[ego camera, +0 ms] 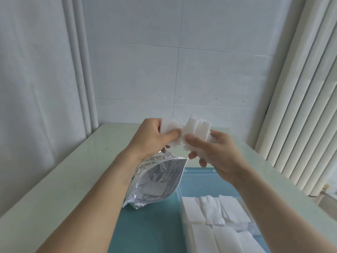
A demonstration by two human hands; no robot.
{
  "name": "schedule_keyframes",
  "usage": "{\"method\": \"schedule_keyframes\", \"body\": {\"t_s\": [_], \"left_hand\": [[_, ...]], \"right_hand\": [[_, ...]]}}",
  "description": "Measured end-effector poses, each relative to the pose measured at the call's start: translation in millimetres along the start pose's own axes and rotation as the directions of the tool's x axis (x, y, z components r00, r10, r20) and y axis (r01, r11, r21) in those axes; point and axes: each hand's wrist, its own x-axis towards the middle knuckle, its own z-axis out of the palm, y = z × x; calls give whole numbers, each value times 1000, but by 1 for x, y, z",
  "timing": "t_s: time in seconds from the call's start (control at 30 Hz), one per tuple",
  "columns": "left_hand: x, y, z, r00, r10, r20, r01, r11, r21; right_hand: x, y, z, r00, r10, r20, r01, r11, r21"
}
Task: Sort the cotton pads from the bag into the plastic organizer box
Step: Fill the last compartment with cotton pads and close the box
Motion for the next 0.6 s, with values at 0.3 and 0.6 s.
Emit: {"method": "schedule_keyframes", "body": {"t_s": [0.3, 0.6], "left_hand": [[1, 3, 25, 978, -171, 121, 197, 945, -260], [3, 6, 39, 893, -393, 219, 442, 676, -589]], "right_hand": [[19, 5, -21, 1000, 10, -4, -10, 996, -85], [29, -8, -41, 947, 159, 280, -85, 962, -259]]}}
